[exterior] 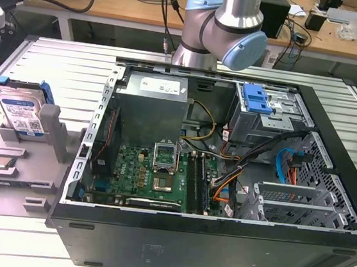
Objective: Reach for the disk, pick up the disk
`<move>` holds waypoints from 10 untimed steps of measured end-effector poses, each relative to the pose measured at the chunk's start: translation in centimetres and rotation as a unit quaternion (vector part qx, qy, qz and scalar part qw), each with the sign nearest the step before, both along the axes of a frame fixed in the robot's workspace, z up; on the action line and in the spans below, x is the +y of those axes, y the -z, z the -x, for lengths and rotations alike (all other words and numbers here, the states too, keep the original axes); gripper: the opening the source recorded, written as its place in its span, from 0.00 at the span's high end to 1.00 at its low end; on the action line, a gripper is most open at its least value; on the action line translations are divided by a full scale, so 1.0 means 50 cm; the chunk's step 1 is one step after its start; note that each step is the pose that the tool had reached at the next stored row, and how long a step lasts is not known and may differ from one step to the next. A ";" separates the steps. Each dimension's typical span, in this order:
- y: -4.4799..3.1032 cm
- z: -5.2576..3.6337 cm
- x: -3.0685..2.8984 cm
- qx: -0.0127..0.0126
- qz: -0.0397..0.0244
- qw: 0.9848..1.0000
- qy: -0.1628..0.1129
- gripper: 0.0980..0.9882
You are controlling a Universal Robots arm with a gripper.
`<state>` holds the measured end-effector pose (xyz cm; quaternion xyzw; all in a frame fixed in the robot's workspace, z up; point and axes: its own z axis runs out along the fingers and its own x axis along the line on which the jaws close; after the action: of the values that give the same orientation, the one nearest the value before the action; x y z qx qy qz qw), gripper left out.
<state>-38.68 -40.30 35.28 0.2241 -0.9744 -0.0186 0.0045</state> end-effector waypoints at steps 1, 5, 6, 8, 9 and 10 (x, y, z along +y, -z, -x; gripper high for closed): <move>0.000 0.000 0.000 0.000 0.000 1.000 -0.006 0.99; 0.000 0.000 0.000 0.000 0.000 1.000 -0.029 0.99; 0.000 0.000 0.000 0.000 0.000 0.999 -0.033 0.99; 0.000 0.000 0.000 0.000 0.000 0.999 -0.045 0.99; 0.000 0.000 0.000 0.000 0.000 0.999 -0.049 0.99; 0.000 0.000 0.000 0.000 0.000 0.999 -0.053 0.99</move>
<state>-38.68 -40.30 35.28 0.2751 -0.9612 -0.0183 0.0055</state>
